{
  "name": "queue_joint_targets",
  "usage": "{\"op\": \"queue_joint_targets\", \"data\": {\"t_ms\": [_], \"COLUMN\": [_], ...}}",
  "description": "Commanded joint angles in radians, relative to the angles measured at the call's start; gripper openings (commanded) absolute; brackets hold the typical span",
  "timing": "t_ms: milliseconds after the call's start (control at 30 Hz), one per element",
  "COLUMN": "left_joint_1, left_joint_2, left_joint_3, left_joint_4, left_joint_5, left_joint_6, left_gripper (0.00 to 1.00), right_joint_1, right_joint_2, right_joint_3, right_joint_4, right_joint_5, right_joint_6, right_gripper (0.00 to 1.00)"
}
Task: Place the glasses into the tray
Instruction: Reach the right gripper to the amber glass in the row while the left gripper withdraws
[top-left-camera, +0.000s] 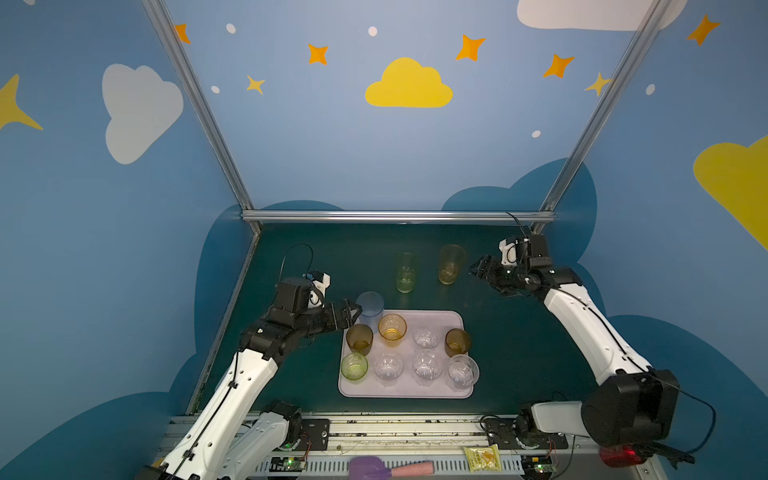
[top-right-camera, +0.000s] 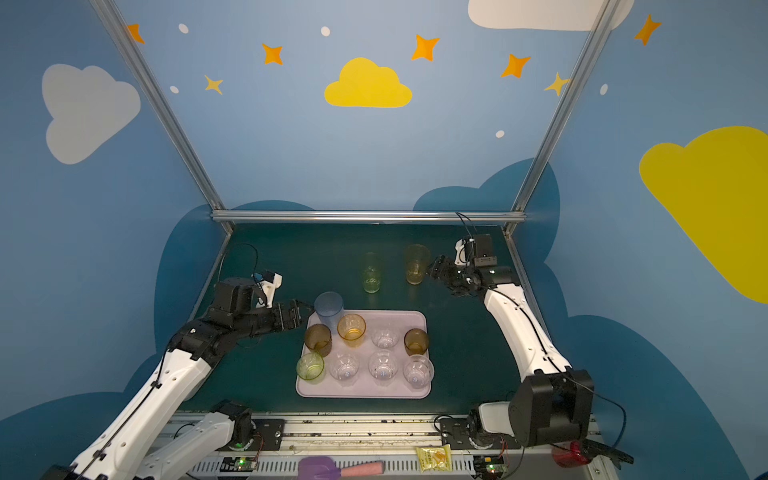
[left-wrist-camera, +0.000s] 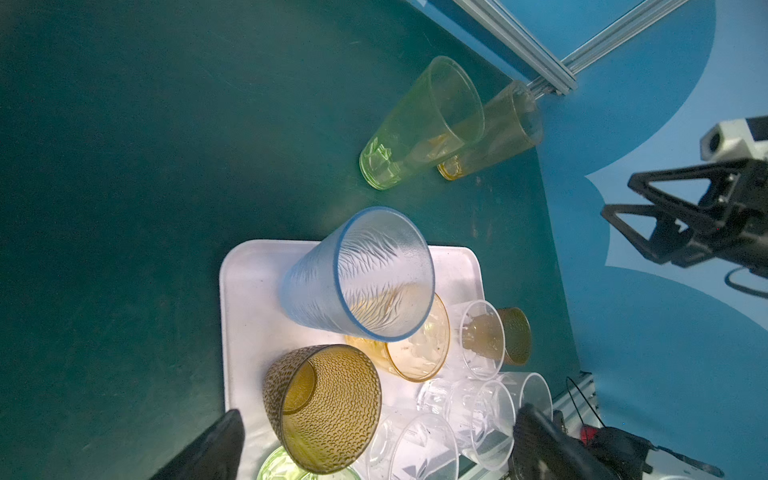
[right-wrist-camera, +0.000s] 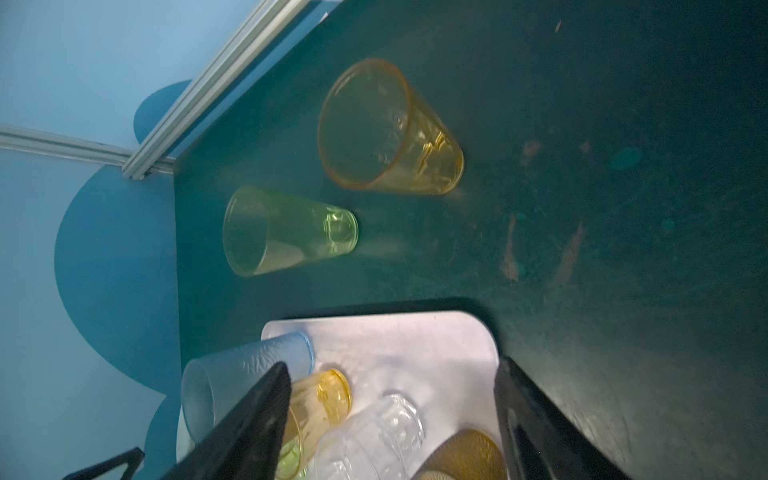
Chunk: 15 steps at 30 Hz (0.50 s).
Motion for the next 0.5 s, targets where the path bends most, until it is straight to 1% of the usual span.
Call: {"op": "queue_joint_targets", "data": {"t_ms": [0, 67, 167, 233, 333, 400, 467], "left_joint_1": [0.015, 0.021, 0.033, 0.037, 0.044, 0.049, 0.051], "left_joint_2": [-0.012, -0.031, -0.059, -0.067, -0.064, -0.061, -0.059], "left_joint_3": [0.024, 0.016, 0.003, 0.000, 0.001, 0.002, 0.001], "left_joint_4": [-0.002, 0.005, 0.012, 0.015, 0.012, 0.010, 0.010], "left_joint_5": [0.022, 0.010, -0.015, -0.018, -0.019, -0.017, -0.019], "left_joint_6": [-0.001, 0.002, 0.005, 0.005, 0.005, 0.004, 0.003], "left_gripper": [1.00, 1.00, 1.00, 1.00, 1.00, 1.00, 1.00], "right_joint_1": [-0.011, -0.018, -0.026, -0.027, -0.028, -0.029, -0.030], "right_joint_2": [0.071, 0.124, 0.190, 0.230, 0.275, 0.298, 0.320], "right_joint_3": [0.069, 0.108, 0.169, 0.208, 0.250, 0.270, 0.285], "right_joint_4": [-0.007, -0.008, -0.015, -0.029, -0.041, -0.048, -0.046], "right_joint_5": [0.043, 0.046, 0.036, 0.051, 0.064, 0.069, 0.063], "right_joint_6": [-0.031, -0.041, -0.068, -0.079, -0.090, -0.094, -0.098], "right_gripper": [0.70, 0.70, 0.61, 0.58, 0.47, 0.46, 0.43]}}
